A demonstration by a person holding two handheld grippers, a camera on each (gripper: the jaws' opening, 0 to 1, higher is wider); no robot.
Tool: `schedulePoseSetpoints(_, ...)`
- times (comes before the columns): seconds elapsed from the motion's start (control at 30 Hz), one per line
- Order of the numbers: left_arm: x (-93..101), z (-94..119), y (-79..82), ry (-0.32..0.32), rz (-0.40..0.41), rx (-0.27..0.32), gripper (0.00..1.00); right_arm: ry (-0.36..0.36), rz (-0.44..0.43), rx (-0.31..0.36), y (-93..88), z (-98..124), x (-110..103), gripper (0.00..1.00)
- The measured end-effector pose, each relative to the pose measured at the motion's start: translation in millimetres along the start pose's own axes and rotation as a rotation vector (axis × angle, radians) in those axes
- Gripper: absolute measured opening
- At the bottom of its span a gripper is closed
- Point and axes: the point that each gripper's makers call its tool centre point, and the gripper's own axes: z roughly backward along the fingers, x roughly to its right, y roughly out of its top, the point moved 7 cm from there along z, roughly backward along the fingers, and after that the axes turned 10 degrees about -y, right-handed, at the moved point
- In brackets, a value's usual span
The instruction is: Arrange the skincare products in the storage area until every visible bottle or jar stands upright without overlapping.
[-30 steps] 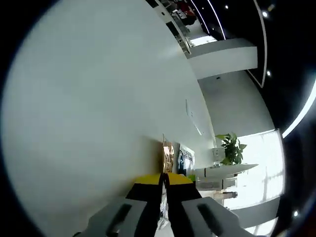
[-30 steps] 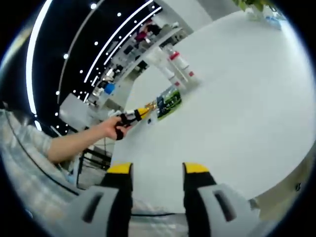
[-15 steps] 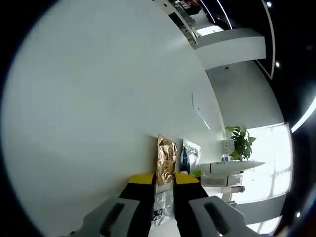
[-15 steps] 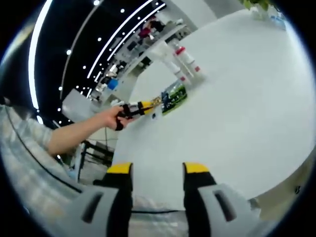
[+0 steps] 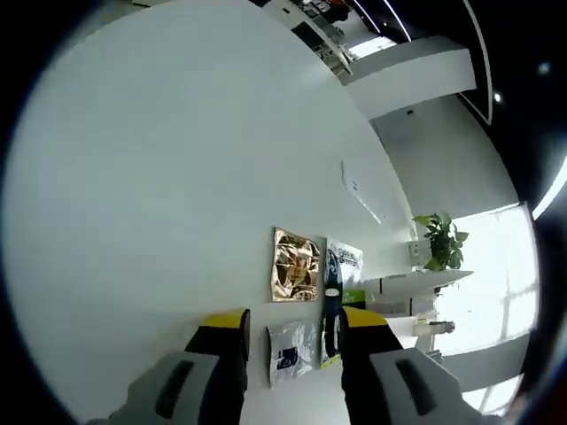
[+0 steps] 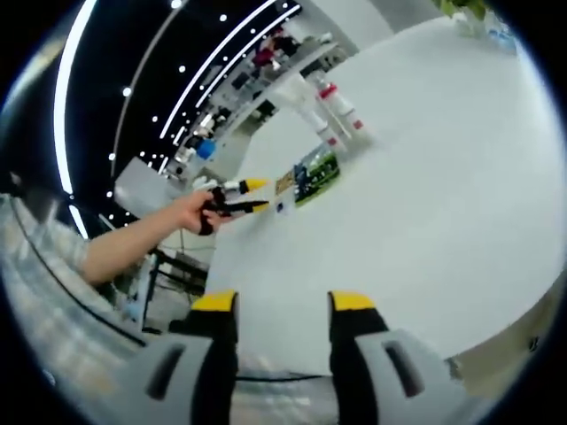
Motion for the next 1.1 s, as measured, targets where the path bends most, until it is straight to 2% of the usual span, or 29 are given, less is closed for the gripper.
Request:
schedulePoseSetpoints(0.13,11.8,19.2,-3.7,-0.025,-0.031,0.070,0.41,0.020,0.015,0.004,7.2,-0.3,-1.2,0.39)
schedulePoseSetpoints(0.27,33.6,36.3,-13.2,-0.101,-0.044,0.171,0.43,0.053,0.038,-0.007,13.4,-3.6,-2.1,0.39)
schedulePoseSetpoints(0.47,66.9,60.6,-47.2,-0.142,-0.131,0.207,0.44,0.131,0.095,-0.022,28.3,-11.3,-7.9,0.40)
schedulePoseSetpoints(0.5,71.9,64.0,-51.8,-0.147,-0.157,0.215,0.44,0.147,0.114,-0.026,30.9,-12.2,-8.9,0.40)
schedulePoseSetpoints(0.57,82.4,74.3,-60.6,-0.107,-0.285,0.247,0.44,0.171,0.140,-0.032,35.2,-13.6,-8.9,0.40)
schedulePoseSetpoints(0.63,94.5,80.9,-71.5,-0.117,-0.348,0.236,0.45,0.189,0.153,-0.032,39.3,-14.2,-8.7,0.41)
schedulePoseSetpoints(0.67,102.6,85.8,-76.3,-0.128,-0.380,0.260,0.46,0.197,0.159,-0.028,43.4,-14.7,-7.9,0.41)
schedulePoseSetpoints(0.73,115.0,93.5,-87.9,-0.128,-0.413,0.292,0.53,0.211,0.166,-0.018,51.2,-15.6,-7.1,0.41)
schedulePoseSetpoints(0.83,131.7,99.4,-101.4,-0.142,-0.476,0.304,0.64,0.237,0.170,0.004,62.4,-15.6,-10.9,0.43)
schedulePoseSetpoints(0.9,150.9,105.2,-116.3,-0.153,-0.568,0.307,0.63,0.267,0.224,0.020,74.1,-14.0,-16.1,0.44)
schedulePoseSetpoints(0.97,161.7,107.7,-125.9,-0.153,-0.638,0.302,0.63,0.284,0.251,0.027,81.5,-10.9,-19.2,0.45)
schedulePoseSetpoints(1.03,173.7,110.2,-140.4,-0.154,-0.722,0.295,0.63,0.302,0.342,0.021,90.3,-3.9,-21.8,0.47)
schedulePoseSetpoints(1.1,179.8,112.3,-153.8,-0.147,-0.778,0.270,0.63,0.306,0.405,0.047,97.5,3.3,-23.0,0.50)
